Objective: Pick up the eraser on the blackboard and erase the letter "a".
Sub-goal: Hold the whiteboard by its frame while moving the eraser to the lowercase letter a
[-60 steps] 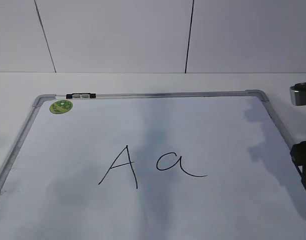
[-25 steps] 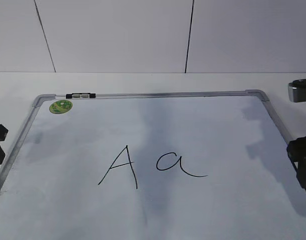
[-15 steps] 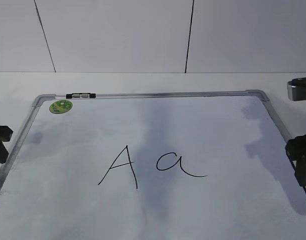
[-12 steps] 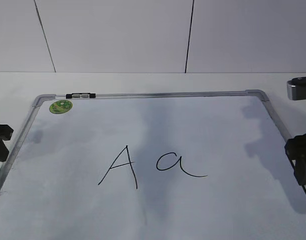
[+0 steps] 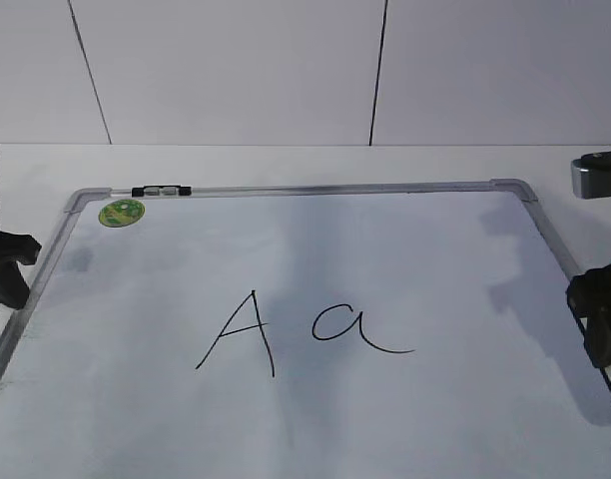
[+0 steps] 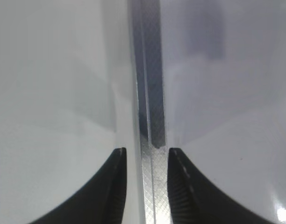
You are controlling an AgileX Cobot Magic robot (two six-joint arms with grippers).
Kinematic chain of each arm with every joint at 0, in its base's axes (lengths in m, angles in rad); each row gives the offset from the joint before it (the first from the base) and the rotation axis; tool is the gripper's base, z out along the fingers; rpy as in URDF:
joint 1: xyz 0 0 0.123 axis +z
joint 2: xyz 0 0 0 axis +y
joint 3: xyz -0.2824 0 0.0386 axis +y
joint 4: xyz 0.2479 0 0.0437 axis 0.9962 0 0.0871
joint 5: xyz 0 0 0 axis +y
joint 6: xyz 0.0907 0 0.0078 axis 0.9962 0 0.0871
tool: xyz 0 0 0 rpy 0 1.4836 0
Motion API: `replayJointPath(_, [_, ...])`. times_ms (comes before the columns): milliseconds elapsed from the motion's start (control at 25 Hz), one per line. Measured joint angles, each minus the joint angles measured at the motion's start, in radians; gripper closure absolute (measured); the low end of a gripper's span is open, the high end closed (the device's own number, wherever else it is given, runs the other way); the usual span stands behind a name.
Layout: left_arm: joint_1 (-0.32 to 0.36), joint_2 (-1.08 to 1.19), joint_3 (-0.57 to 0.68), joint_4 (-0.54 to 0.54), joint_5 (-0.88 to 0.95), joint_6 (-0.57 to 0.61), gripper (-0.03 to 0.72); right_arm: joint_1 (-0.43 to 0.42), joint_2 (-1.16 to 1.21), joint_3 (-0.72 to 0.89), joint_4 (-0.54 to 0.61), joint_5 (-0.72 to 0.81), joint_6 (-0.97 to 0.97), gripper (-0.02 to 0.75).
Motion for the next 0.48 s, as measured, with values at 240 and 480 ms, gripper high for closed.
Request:
replayJointPath(240, [0.000, 0.015, -0.002, 0.000, 0.005, 0.007, 0.517, 0.000, 0.000, 0.000, 0.002, 0.000, -0.002, 0.185])
replayJointPath(480, [0.000, 0.054, -0.005, -0.004, 0.016, 0.014, 0.517, 0.000, 0.000, 0.000, 0.002, 0.000, -0.002, 0.185])
